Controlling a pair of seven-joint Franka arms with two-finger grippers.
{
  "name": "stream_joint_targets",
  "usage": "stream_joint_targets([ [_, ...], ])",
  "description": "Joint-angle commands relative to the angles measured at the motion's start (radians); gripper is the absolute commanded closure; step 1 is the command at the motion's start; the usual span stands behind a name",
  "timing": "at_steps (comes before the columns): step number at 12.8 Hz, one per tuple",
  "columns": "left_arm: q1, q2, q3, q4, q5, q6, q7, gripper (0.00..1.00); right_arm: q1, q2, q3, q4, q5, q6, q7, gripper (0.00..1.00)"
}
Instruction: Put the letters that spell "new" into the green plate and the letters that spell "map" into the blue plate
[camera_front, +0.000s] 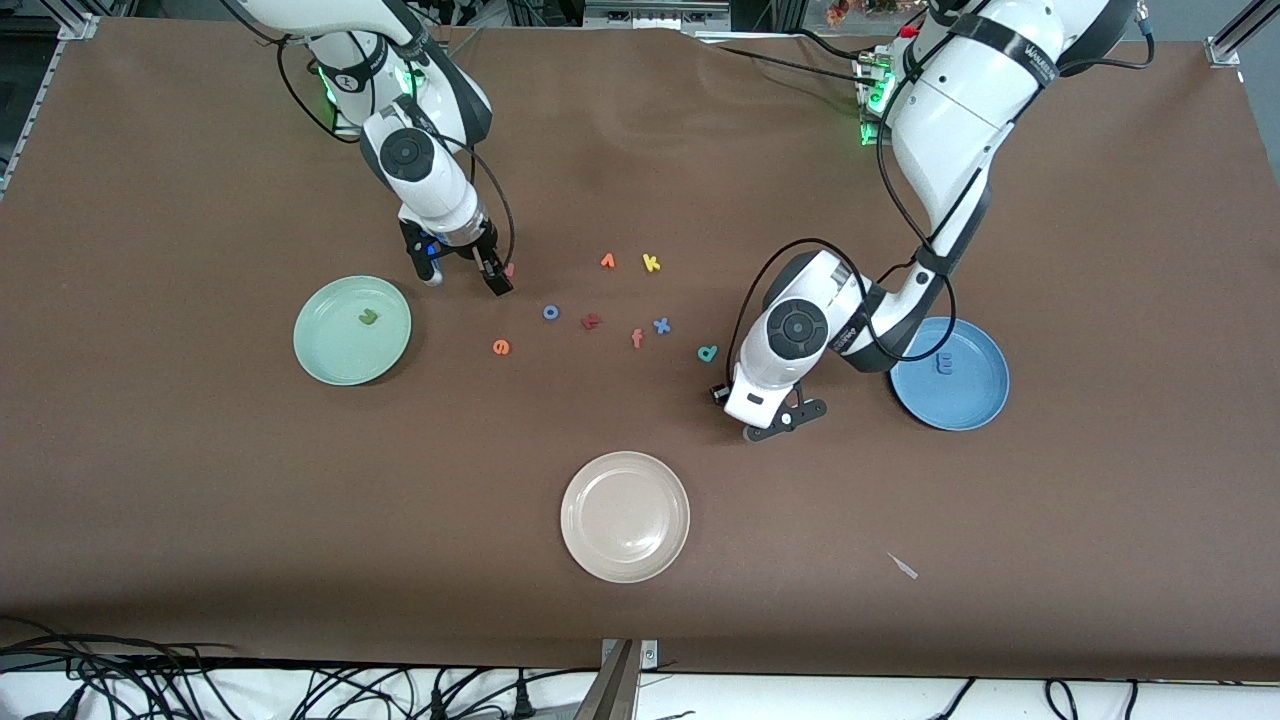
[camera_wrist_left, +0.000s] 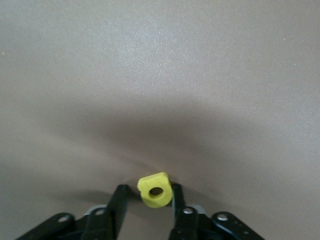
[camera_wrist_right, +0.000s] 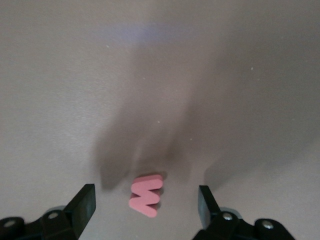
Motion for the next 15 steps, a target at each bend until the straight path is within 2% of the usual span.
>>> stream_joint_targets([
  [1, -0.018, 0.023, 0.016, 0.029, 0.029, 0.003, -0.024, 0.66, 0.004, 0.023, 0.004, 0.008, 0.005, 0.015, 0.016, 0.22],
  [5, -0.016, 0.023, 0.016, 0.029, 0.029, 0.003, -0.016, 0.73, 0.007, 0.027, 0.004, 0.018, 0.005, 0.015, 0.014, 0.69],
  [7, -0.015, 0.02, 0.016, 0.029, 0.031, 0.001, -0.014, 0.75, 0.007, 0.023, 0.004, 0.033, 0.003, 0.01, 0.009, 0.86],
  [9, -0.009, 0.012, 0.016, 0.03, 0.032, -0.002, -0.011, 0.76, 0.006, -0.003, 0.001, 0.073, 0.003, -0.069, 0.005, 0.88],
  [13, 0.002, -0.002, 0.015, 0.032, 0.032, -0.019, -0.008, 0.8, -0.002, -0.028, -0.008, 0.319, 0.003, -0.477, -0.05, 0.88],
  [15, 0.025, -0.013, 0.01, 0.061, 0.029, -0.107, 0.07, 0.81, -0.003, -0.031, -0.077, 0.405, 0.003, -0.65, -0.195, 0.88],
])
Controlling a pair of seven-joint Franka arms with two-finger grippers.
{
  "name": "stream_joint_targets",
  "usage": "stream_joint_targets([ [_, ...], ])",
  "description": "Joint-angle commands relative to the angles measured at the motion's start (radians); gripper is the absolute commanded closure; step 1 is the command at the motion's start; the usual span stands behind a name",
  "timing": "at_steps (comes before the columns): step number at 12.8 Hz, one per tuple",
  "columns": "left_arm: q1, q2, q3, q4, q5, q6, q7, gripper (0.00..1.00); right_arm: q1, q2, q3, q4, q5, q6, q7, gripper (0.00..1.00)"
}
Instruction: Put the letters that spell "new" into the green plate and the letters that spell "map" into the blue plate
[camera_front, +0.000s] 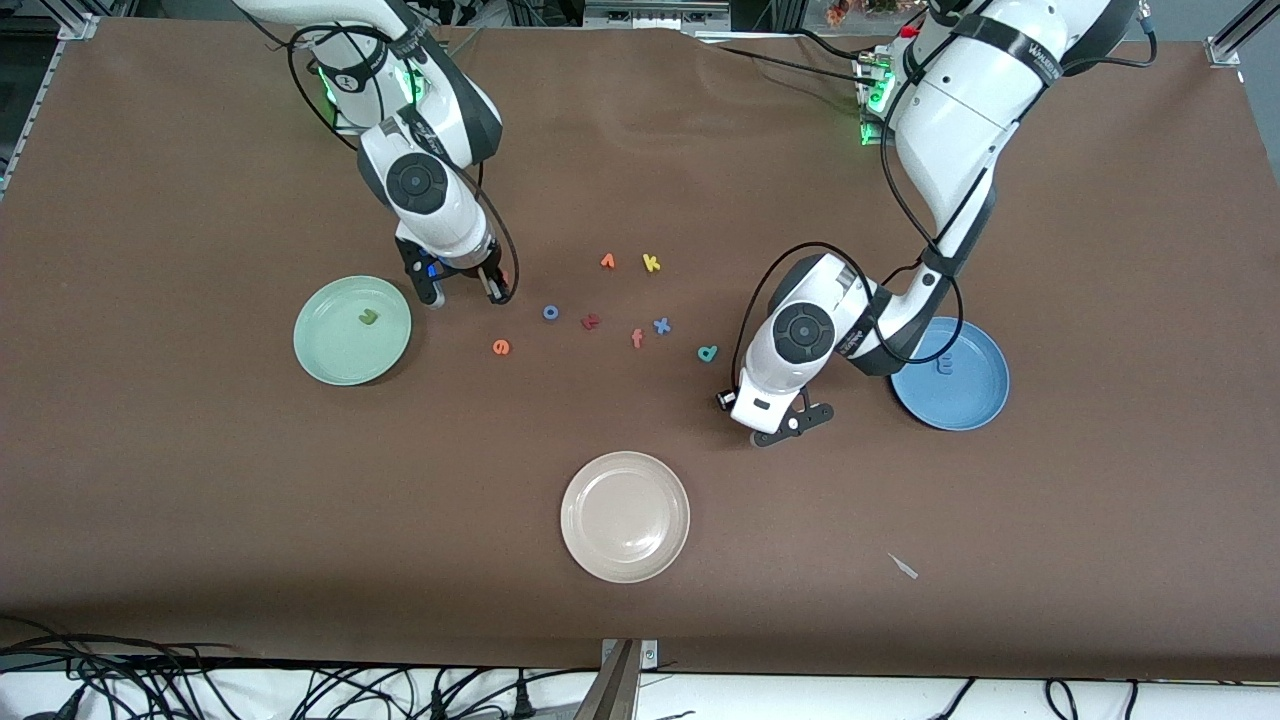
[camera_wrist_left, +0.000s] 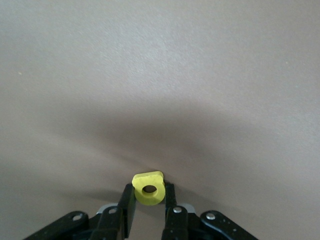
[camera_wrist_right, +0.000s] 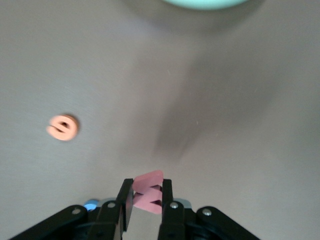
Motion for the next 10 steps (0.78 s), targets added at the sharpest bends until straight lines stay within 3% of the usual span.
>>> stream_joint_targets([
  [1, 0.042, -0.014, -0.01, 0.064, 0.018, -0.156, 0.121, 0.81, -0.003, -0.008, -0.094, 0.087, 0.004, -0.158, -0.21, 0.88],
  [6, 0.161, -0.073, -0.013, 0.079, 0.01, -0.398, 0.498, 0.81, -0.003, -0.008, -0.322, 0.076, 0.01, -0.146, -0.687, 0.88],
  [10, 0.284, -0.124, -0.011, 0.07, 0.014, -0.555, 0.877, 0.81, -0.009, 0.055, -0.461, 0.012, 0.027, 0.007, -0.973, 0.87],
])
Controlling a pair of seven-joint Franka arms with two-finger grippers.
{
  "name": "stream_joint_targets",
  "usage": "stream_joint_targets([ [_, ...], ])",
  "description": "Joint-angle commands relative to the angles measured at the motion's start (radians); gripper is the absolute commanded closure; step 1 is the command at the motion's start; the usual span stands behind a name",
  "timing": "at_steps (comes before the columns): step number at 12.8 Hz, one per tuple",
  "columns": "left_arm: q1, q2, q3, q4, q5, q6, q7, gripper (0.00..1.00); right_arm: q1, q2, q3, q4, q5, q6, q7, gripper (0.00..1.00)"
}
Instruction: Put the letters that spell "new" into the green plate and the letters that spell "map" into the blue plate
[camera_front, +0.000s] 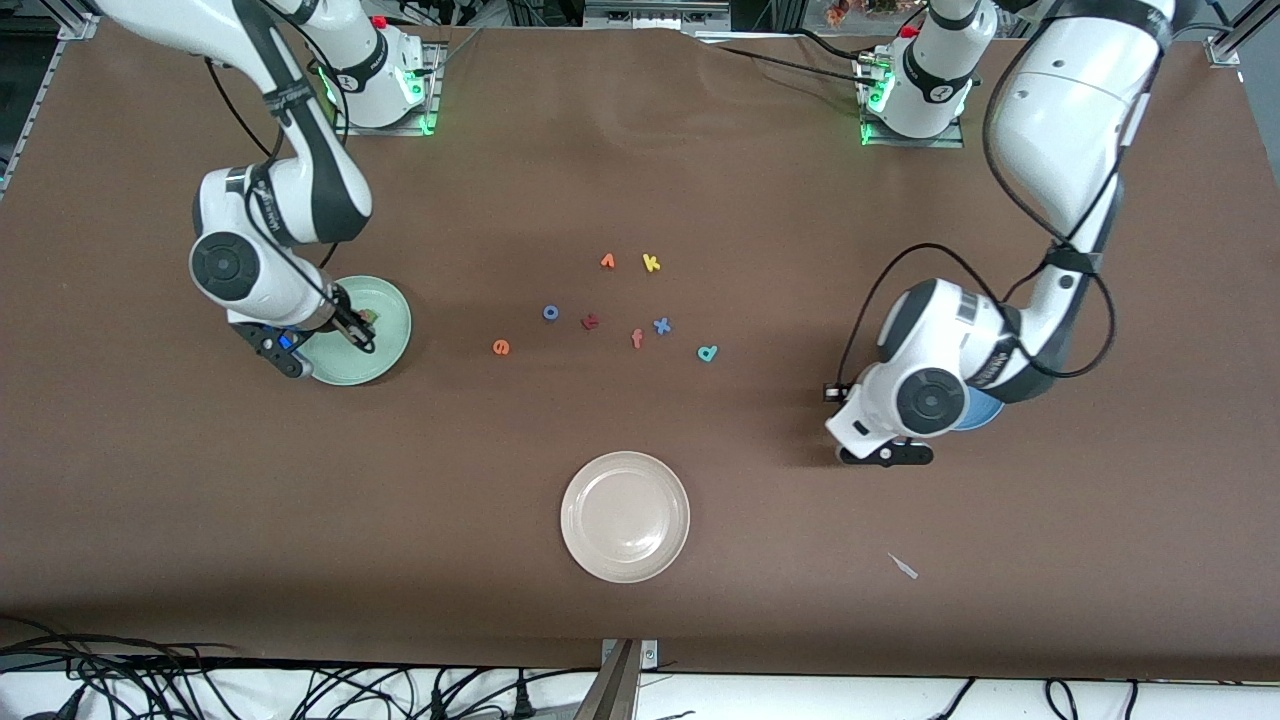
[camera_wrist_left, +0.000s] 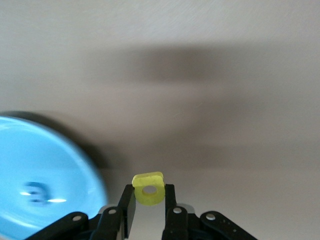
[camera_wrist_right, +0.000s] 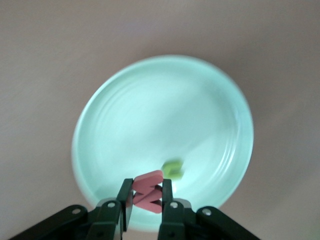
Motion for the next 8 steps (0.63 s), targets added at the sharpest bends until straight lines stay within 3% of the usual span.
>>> stream_joint_targets([
  [1, 0.079, -0.049, -0.011, -0.026, 0.024, -0.078, 0.226, 0.81, -0.01, 0.036, -0.061, -0.052, 0.045, 0.106, -0.172, 0.87],
  [3, 0.119, -0.045, -0.005, -0.029, 0.042, -0.112, 0.38, 0.81, -0.05, 0.062, -0.061, -0.053, 0.086, 0.113, -0.255, 0.85],
  [4, 0.142, -0.042, -0.005, -0.046, 0.076, -0.117, 0.445, 0.81, -0.075, 0.069, -0.061, -0.053, 0.106, 0.113, -0.307, 0.73],
  [5, 0.163, -0.033, -0.001, -0.057, 0.099, -0.115, 0.485, 0.81, -0.08, 0.077, -0.061, -0.053, 0.123, 0.113, -0.331, 0.21],
  [6, 0.174, -0.01, -0.004, -0.062, 0.114, -0.109, 0.504, 0.81, -0.081, 0.083, -0.061, -0.05, 0.134, 0.108, -0.334, 0.0],
  [7, 0.176, 0.007, -0.001, -0.062, 0.128, -0.109, 0.522, 0.74, -0.08, 0.071, -0.055, -0.045, 0.134, 0.093, -0.332, 0.0],
  [8, 0.181, 0.01, -0.001, -0.062, 0.134, -0.114, 0.556, 0.41, -0.078, 0.06, -0.041, -0.037, 0.137, 0.064, -0.322, 0.0],
])
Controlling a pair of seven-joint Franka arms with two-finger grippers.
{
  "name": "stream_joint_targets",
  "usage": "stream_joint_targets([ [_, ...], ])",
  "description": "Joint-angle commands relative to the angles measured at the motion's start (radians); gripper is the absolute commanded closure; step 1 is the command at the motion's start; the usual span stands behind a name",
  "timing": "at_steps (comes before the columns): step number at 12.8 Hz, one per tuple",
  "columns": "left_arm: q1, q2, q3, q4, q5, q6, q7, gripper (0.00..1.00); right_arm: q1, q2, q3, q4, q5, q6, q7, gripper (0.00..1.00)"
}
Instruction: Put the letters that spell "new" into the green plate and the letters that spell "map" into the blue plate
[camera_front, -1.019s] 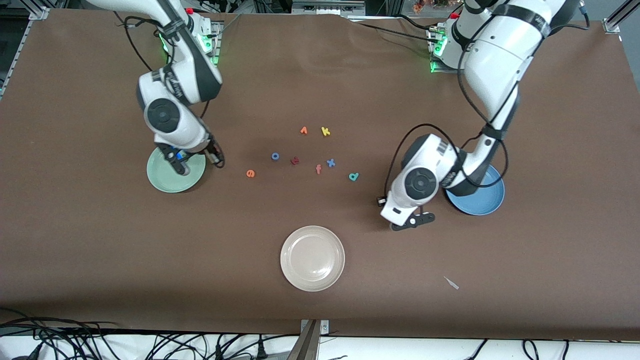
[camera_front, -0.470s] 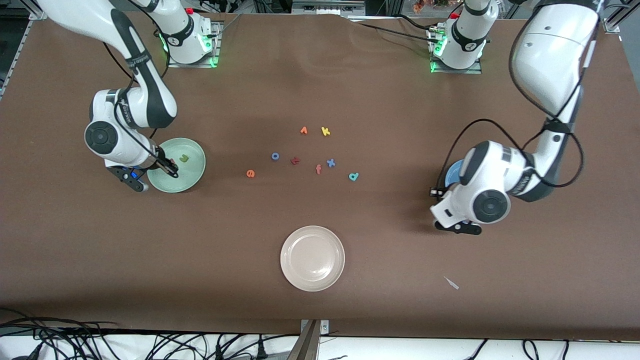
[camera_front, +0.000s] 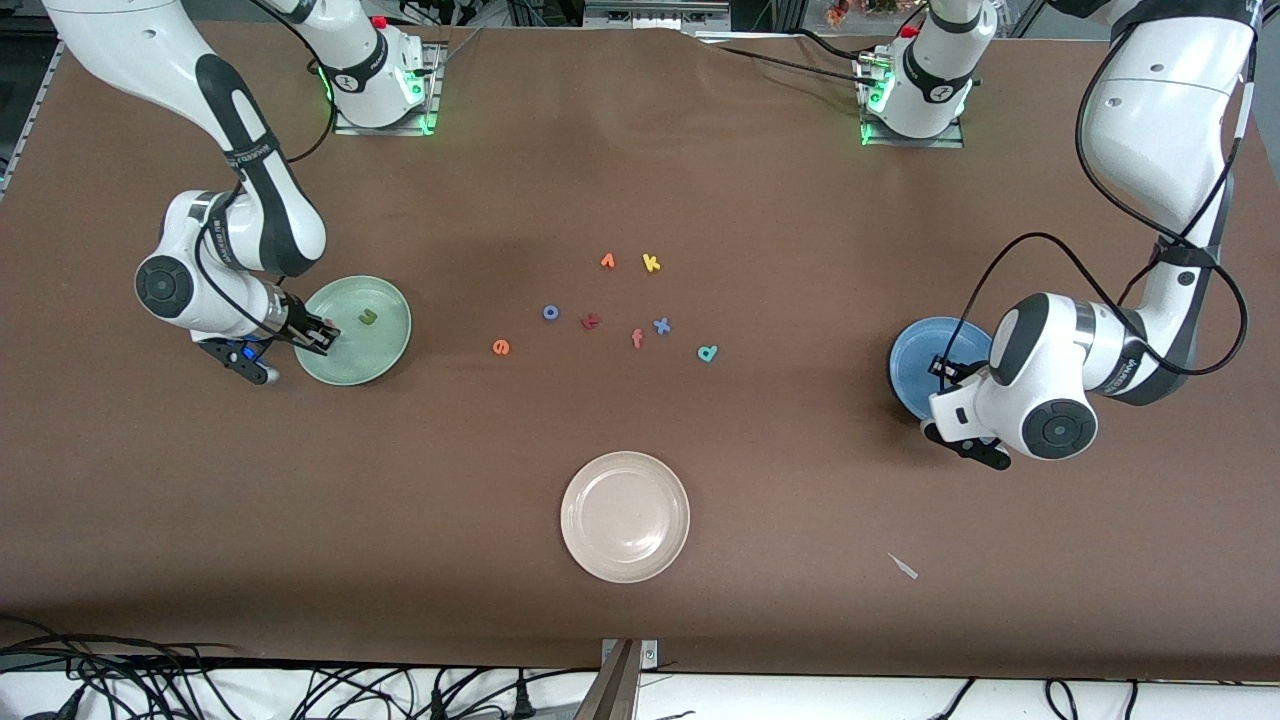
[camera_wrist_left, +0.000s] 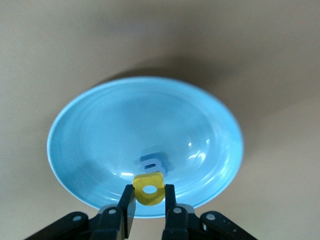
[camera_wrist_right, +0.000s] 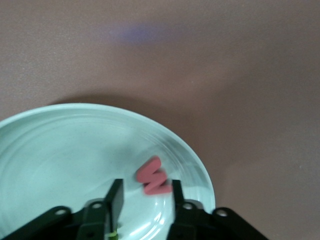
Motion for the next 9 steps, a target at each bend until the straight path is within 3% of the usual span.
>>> stream_joint_targets([
  [1, 0.016, 0.011, -0.007, 0.002, 0.039, -0.01, 0.11, 0.0, -0.002, -0.023, 0.05, 0.038, 0.037, -0.068, -0.004, 0.0],
  [3, 0.02, -0.006, -0.01, 0.027, 0.022, -0.034, 0.123, 0.0, 0.001, -0.025, 0.098, 0.121, 0.058, -0.145, 0.006, 0.0],
  [5, 0.007, -0.009, -0.019, 0.051, -0.045, -0.043, -0.009, 0.0, 0.007, -0.024, 0.175, 0.202, 0.06, -0.188, 0.012, 0.0],
  [9, -0.006, -0.034, -0.111, 0.016, -0.142, 0.041, -0.249, 0.0, 0.044, -0.016, 0.241, 0.236, 0.06, -0.17, 0.116, 0.0],
])
